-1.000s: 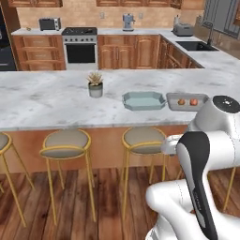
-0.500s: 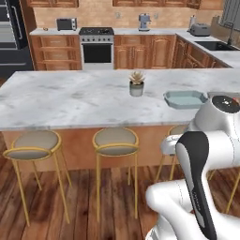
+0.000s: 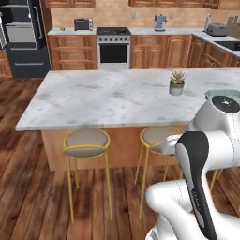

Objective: Place the cold items (apple and peach) from the fridge in one tupperware on the dining counter. Place the warm items (kebab skewer and hot dog) in the stove area in another tupperware.

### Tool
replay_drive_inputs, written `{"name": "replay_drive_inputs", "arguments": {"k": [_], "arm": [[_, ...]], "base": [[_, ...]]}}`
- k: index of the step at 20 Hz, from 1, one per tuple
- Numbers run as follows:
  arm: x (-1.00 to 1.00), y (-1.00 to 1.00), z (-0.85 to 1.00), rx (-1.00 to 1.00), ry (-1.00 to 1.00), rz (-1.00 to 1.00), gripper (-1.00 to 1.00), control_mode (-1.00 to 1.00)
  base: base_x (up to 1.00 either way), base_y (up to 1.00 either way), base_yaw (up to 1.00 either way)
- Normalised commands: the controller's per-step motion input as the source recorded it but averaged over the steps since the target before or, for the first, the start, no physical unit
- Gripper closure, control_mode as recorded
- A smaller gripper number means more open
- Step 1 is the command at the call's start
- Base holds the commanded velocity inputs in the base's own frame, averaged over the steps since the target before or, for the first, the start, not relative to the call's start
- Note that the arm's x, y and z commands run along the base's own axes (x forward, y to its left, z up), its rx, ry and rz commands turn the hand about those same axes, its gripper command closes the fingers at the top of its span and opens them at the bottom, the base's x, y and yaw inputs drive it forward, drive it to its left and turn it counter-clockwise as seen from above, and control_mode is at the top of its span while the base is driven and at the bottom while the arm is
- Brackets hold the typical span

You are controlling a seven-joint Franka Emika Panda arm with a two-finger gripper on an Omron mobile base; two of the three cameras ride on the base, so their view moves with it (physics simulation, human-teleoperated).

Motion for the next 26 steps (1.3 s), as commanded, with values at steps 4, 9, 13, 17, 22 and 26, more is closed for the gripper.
{"name": "replay_drive_inputs", "arguments": {"k": [4,9,13,17,22,26], "arm": [[0.0,0.0,0.0,0.0,0.0,0.0,-1.0,1.0],[0.0,0.0,0.0,0.0,0.0,0.0,-1.0,1.0],[0.0,0.0,0.0,0.0,0.0,0.0,-1.0,1.0],[0.0,0.0,0.0,0.0,0.0,0.0,-1.0,1.0],[0.0,0.0,0.0,0.0,0.0,0.0,-1.0,1.0],[0.0,0.0,0.0,0.0,0.0,0.0,-1.0,1.0]], "base": [[0.28,1.0,0.0],[0.51,1.0,-0.01],[0.74,1.0,-0.06],[0.78,1.0,-0.08],[0.75,1.0,-0.09],[0.75,1.0,-0.1]]}}
